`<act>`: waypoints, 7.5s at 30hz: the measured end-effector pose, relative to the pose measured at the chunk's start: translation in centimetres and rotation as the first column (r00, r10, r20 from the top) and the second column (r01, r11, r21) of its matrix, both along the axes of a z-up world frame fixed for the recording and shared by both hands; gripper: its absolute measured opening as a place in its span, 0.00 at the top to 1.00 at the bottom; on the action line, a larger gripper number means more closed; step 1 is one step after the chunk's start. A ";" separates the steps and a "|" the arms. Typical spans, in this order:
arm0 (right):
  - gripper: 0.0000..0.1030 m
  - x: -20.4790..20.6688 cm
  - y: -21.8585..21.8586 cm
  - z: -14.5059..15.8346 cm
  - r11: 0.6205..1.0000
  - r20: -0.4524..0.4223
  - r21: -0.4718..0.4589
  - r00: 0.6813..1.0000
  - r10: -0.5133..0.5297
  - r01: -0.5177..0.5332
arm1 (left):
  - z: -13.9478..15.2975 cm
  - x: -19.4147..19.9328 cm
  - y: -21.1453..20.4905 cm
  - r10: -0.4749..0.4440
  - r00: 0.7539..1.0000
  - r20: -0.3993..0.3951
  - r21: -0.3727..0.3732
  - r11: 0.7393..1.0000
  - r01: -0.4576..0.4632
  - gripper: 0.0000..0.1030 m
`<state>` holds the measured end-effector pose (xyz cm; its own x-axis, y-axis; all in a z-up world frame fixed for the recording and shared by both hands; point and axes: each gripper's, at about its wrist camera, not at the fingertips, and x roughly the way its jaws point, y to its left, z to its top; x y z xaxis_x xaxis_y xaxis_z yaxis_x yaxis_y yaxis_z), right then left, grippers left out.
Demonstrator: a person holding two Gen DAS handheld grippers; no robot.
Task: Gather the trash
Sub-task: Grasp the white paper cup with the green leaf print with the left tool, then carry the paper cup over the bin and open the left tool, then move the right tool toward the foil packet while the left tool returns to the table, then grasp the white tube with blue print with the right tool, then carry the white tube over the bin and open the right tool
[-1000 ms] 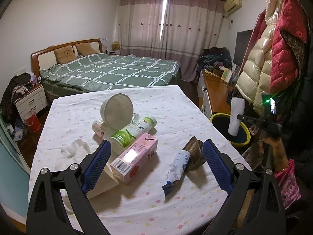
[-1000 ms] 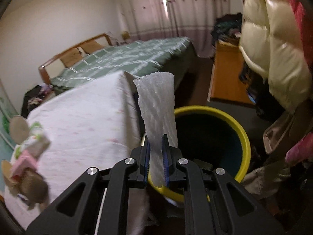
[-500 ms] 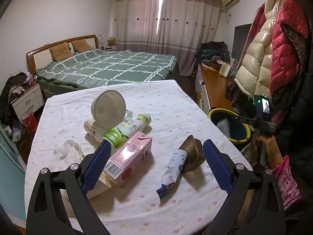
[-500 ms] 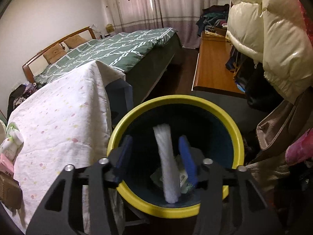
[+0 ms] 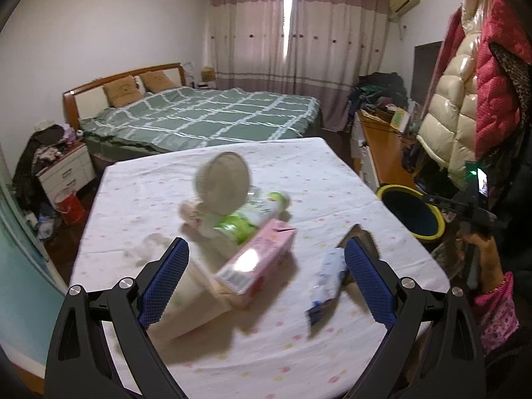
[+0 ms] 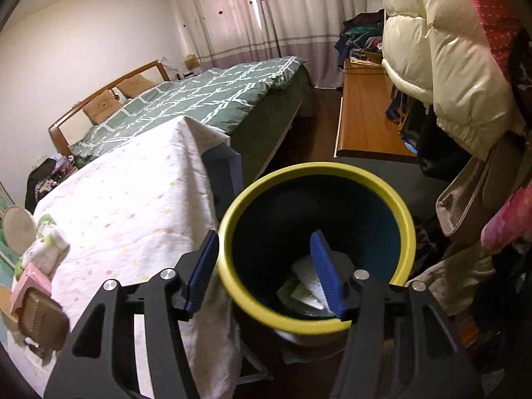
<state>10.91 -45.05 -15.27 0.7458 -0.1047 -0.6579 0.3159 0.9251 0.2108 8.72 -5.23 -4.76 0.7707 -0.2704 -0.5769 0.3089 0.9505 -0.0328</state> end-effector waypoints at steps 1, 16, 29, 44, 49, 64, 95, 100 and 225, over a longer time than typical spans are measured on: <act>0.47 -0.1 0.2 0.1 1.000 0.003 0.002 1.000 0.004 -0.004 | 0.0 -0.2 0.7 0.014 1.000 0.000 0.002 1.000 -0.014 0.09; 0.46 -0.2 2.7 0.5 0.998 0.000 0.002 0.998 0.063 -0.063 | -4.3 0.1 4.1 -0.063 0.998 -0.024 0.080 0.995 0.065 0.09; 0.45 0.7 4.1 0.1 0.995 -0.027 -0.005 0.995 0.096 -0.096 | -8.8 3.5 3.1 -0.212 0.971 -0.109 0.291 0.927 0.235 0.10; 0.45 1.4 4.5 -0.8 0.993 -0.054 0.007 0.991 0.120 -0.120 | -11.7 4.7 1.2 -0.226 0.967 -0.117 0.497 0.830 0.255 0.25; 0.45 1.1 4.1 -0.9 0.992 -0.048 0.033 0.991 0.127 -0.126 | -10.6 4.7 2.3 -0.213 0.971 -0.108 0.428 0.872 0.239 0.33; 0.45 -0.2 4.5 -0.3 0.989 -0.025 0.051 0.990 0.141 -0.140 | -2.5 0.7 1.9 -0.157 0.986 0.060 0.289 0.948 0.133 0.36; 0.45 -9.3 -4.9 -1.4 0.994 -0.034 0.026 0.994 -0.108 0.109 | -4.5 12.0 -36.6 -0.462 0.866 -0.190 -0.015 0.884 0.468 0.36; 0.45 -10.4 -6.1 -2.5 0.990 -0.059 0.046 0.989 -0.134 0.137 | -7.5 14.2 -42.1 -0.451 0.859 -0.242 0.026 0.882 0.471 0.33; 0.82 0.5 5.8 5.6 0.989 0.010 0.039 0.989 0.146 -0.146 | -2.7 3.0 1.3 0.054 0.998 -0.025 -0.080 0.995 -0.055 0.06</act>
<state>11.39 -39.27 -9.62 0.7558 0.0315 -0.6540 0.1766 0.9520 0.2499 11.71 -3.93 -7.46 0.7728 -0.2748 -0.5721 0.2550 0.9599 -0.1166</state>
